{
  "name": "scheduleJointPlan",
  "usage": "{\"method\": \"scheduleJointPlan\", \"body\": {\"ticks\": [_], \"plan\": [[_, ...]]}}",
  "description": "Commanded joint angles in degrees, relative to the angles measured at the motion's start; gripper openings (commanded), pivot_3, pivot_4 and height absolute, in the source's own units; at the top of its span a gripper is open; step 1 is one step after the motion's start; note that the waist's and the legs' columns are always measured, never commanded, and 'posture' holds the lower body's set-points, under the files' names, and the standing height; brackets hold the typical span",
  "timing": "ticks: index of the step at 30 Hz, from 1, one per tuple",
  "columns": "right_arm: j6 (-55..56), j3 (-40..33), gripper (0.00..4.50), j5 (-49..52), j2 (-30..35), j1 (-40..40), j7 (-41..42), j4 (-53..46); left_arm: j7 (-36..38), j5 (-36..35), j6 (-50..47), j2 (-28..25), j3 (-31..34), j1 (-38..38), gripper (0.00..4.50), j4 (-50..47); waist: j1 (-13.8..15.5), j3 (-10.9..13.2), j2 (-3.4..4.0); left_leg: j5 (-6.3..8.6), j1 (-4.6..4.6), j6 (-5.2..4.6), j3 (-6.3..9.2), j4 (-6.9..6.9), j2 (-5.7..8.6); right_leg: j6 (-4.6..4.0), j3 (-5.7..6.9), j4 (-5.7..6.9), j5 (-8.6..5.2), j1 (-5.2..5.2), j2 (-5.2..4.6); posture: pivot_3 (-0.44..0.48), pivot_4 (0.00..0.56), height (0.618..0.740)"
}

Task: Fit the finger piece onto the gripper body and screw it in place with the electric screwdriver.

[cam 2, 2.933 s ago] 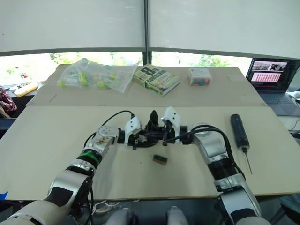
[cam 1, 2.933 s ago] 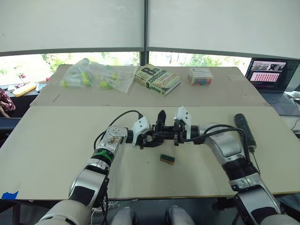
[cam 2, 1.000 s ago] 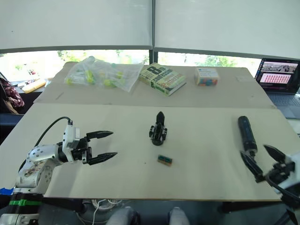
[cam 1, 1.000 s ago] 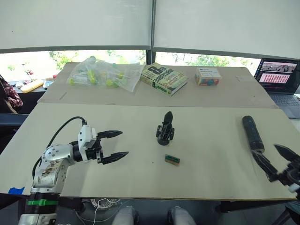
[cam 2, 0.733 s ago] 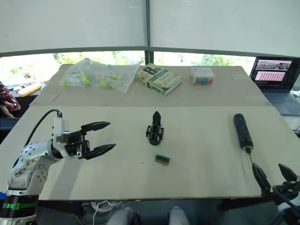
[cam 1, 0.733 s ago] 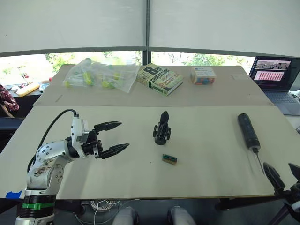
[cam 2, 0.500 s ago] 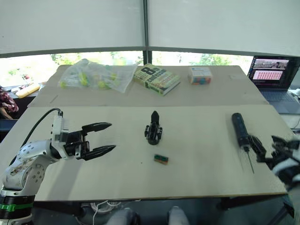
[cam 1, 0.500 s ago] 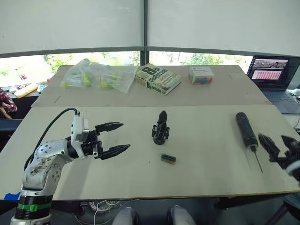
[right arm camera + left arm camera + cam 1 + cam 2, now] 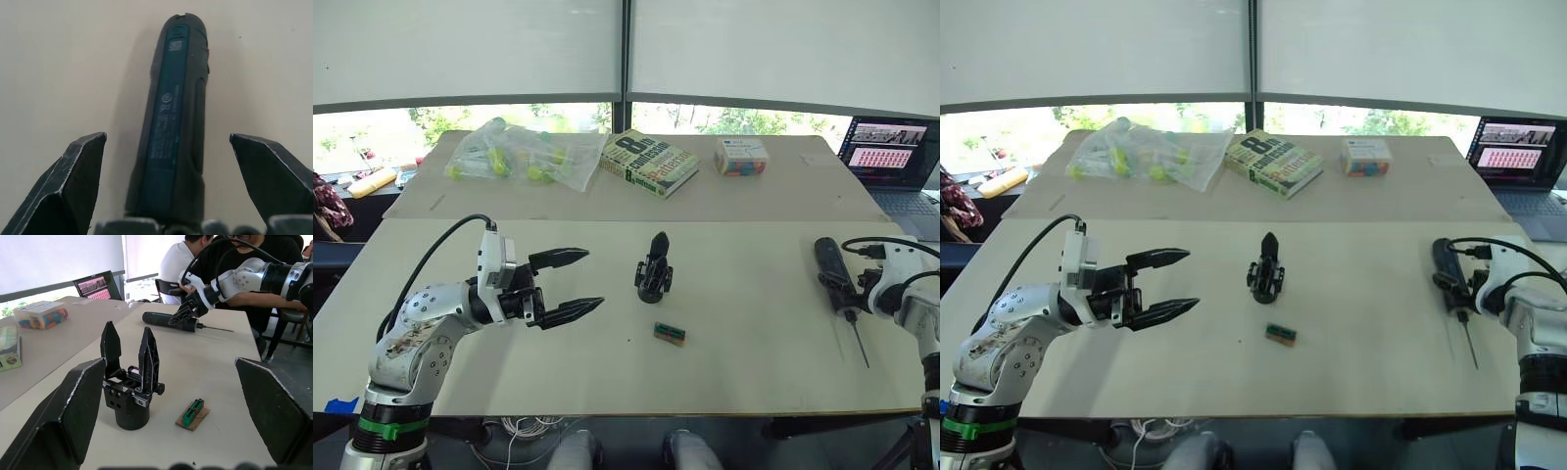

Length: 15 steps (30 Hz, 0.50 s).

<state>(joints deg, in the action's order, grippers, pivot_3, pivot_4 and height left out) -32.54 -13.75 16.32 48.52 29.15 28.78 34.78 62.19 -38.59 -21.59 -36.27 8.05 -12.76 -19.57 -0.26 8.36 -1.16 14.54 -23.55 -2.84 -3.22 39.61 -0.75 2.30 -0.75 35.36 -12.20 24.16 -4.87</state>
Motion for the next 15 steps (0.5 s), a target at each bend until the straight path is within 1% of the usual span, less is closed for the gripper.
{"method": "scheduleJointPlan", "body": {"ticks": [1,4,7,10,11,12,15], "plan": [[2.11,0.33,4.5,-2.21,1.56,2.64,1.55,4.03,-0.33,-0.94,-0.07,-0.82,0.71,0.1,4.46,-1.89,-0.03,0.0,0.0,0.0,0.01,0.0,0.0,0.0,0.0,0.0,0.0,-0.01,0.01,-0.01,0.0,0.0,0.15,0.74],[-2.46,0.59,4.5,-2.17,1.62,3.82,3.51,6.13,0.12,-1.13,-0.38,-1.11,0.11,-0.54,4.46,-1.93,-0.11,0.0,0.0,0.0,0.0,0.0,0.0,0.0,-0.01,0.01,0.0,-0.04,0.02,-0.02,0.01,0.0,0.15,0.74],[-9.09,-0.38,4.5,-0.11,1.83,3.02,6.04,4.05,1.06,-1.28,-0.69,-1.59,-0.44,-1.05,4.46,-1.8,-0.14,0.0,0.0,0.0,0.0,0.0,0.0,0.0,-0.02,0.01,0.0,-0.05,0.03,-0.02,0.01,0.0,0.15,0.74],[-12.63,-1.44,3.68,0.76,2.17,0.47,7.06,0.02,1.93,-1.23,-0.93,-1.74,-0.95,-1.51,4.5,-1.58,-0.09,0.0,0.0,0.0,0.0,0.0,0.0,0.0,-0.05,0.01,0.02,-0.06,0.04,-0.04,0.02,0.0,0.15,0.74],[-12.92,-1.9,3.3,0.88,2.22,-0.29,7.03,-1.07,2.18,-1.17,-0.95,-1.76,-1.1,-1.63,4.5,-1.45,-0.09,0.0,0.0,0.01,0.01,-0.01,0.0,0.0,-0.06,0.01,0.02,-0.06,0.04,-0.04,0.04,0.0,0.15,0.74],[-13.32,-2.47,3.05,0.99,2.28,-1.01,6.83,-2.17,2.49,-1.09,-0.91,-1.8,-1.3,-1.75,4.5,-1.26,-0.06,0.0,0.0,0.01,0.0,-0.01,0.0,0.0,-0.06,0.01,0.01,-0.06,0.04,-0.04,0.03,0.0,0.15,0.74],[-14.71,-4.41,2.03,1.56,2.85,-2.66,5.9,-6.16,3.2,-1.04,-0.8,-1.81,-1.78,-2.04,4.5,-0.9,-0.04,0.0,0.0,0.01,0.0,-0.01,0.0,0.0,-0.05,0.02,0.0,-0.06,0.04,-0.04,0.03,0.0,0.15,0.74]]}}
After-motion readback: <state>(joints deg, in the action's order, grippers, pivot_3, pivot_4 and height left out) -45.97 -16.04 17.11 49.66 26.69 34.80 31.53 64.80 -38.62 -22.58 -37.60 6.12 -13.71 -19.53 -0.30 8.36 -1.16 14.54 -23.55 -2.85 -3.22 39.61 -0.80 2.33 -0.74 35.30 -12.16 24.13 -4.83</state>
